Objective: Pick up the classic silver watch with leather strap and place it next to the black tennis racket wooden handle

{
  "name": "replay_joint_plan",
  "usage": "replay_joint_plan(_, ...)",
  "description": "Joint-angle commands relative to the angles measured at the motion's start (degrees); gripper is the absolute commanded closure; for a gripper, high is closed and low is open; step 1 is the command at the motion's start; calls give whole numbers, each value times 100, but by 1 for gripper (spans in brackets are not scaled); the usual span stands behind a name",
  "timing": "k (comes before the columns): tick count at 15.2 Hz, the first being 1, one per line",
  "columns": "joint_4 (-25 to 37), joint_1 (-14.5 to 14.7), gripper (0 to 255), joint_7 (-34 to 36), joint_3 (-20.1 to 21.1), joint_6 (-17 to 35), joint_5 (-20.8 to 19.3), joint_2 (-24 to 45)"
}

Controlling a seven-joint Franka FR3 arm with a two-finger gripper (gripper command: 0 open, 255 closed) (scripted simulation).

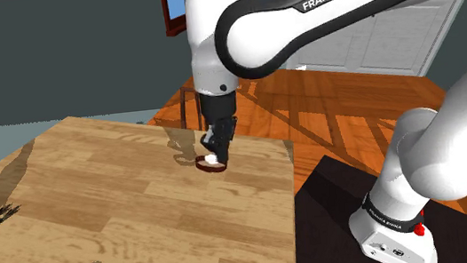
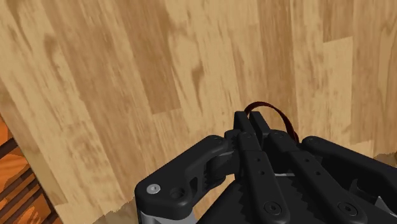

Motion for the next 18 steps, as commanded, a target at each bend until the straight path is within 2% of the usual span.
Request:
replay_joint_plan(1,-87,128,255,240,162,20,98,-110)
replay_joint_plan(9,-181,636,255,1285,903,129,457,-301)
replay_joint_plan(18,199,1080,255,2631,1857,318,587,2)
